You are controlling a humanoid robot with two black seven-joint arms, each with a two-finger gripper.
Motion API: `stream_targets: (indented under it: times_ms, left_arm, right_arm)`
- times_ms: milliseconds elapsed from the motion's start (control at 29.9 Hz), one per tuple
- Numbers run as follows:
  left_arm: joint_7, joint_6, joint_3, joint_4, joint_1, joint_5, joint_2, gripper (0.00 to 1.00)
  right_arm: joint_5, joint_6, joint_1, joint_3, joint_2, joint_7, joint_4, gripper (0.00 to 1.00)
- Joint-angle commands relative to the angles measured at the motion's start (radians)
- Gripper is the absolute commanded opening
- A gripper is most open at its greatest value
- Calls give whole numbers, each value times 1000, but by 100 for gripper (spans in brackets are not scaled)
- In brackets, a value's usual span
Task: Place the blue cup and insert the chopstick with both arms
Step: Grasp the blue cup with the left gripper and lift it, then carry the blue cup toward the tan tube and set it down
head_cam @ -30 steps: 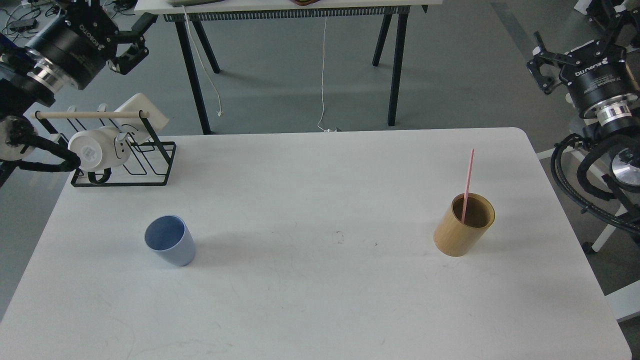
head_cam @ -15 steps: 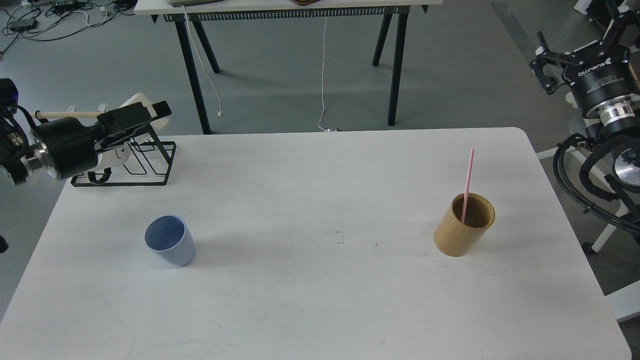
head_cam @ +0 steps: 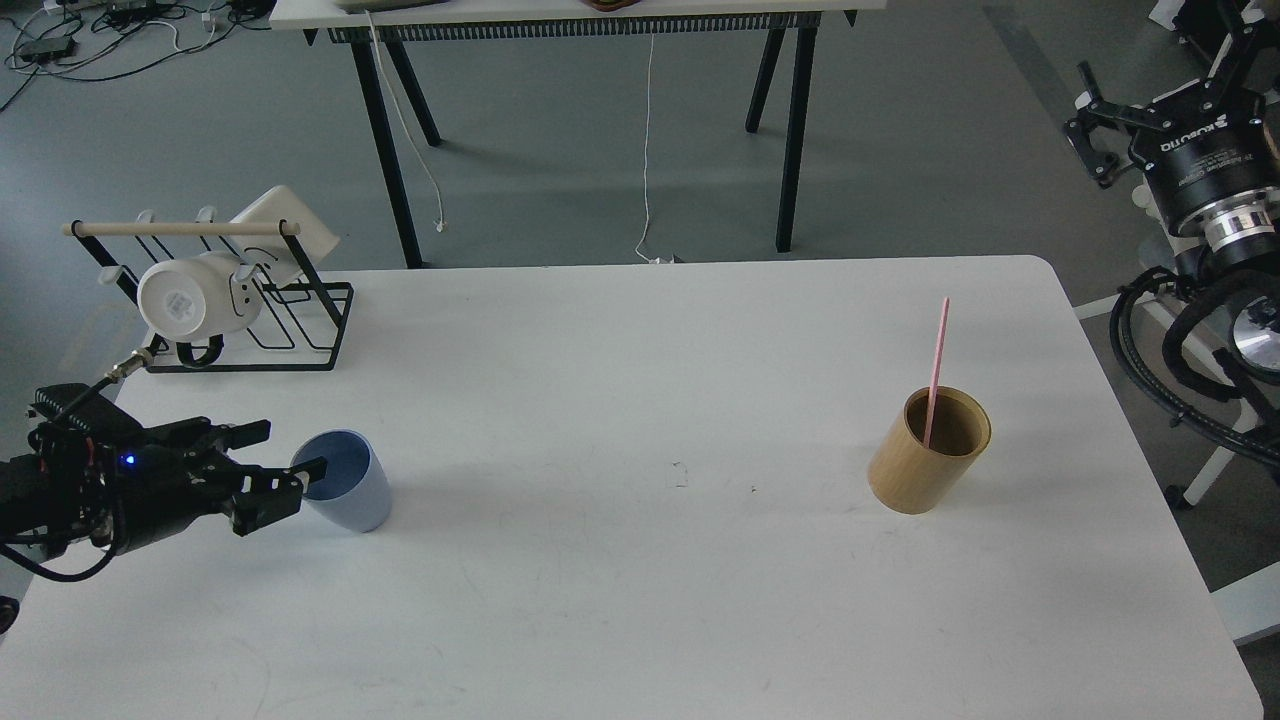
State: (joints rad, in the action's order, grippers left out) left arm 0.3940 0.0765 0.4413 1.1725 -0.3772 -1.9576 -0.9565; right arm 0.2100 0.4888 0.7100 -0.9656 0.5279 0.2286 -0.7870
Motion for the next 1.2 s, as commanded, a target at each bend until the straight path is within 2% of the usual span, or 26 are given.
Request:
stream_targets:
  times_ms: [0, 67, 234, 267, 468, 602, 836, 903, 970, 1036, 1170]
  left_arm:
    - [0, 0, -1, -39, 1, -3, 36, 57]
    - [0, 0, -3, -40, -2, -3, 45, 40]
    - [3, -7, -3, -40, -11, -4, 44, 6]
    - [5, -8, -3, -40, -9, -4, 44, 4]
    - [11, -33, 0, -30, -28, -3, 38, 2]
    - [11, -168, 2, 16, -110, -3, 27, 2]
    - [0, -401, -1, 137, -322, -7, 30, 2]
    - [-23, -469, 0, 179, -347, -42, 77, 2]
    - [-73, -552, 0, 223, -385, -122, 178, 3]
    - [-105, -565, 0, 240, -414, -187, 299, 3]
    - [-130, -565, -1, 233, -433, -224, 499, 3]
  right_arm:
    - [0, 0, 0, -1, 1, 0, 0, 99]
    - [0, 0, 0, -1, 1, 0, 2, 99]
    - [0, 0, 0, -1, 1, 0, 2, 99]
    - [0, 0, 0, -1, 1, 0, 2, 99]
    - [0, 0, 0, -1, 1, 0, 3, 99]
    - [0, 0, 2, -2, 0, 0, -5, 99]
    - [0, 0, 23, -27, 1, -2, -3, 99]
    - [0, 0, 36, -27, 3, -2, -1, 99]
    - [0, 0, 37, -27, 12, -2, 0, 99]
    - [0, 0, 37, -27, 24, -2, 0, 99]
    - [0, 0, 37, -28, 49, -2, 0, 99]
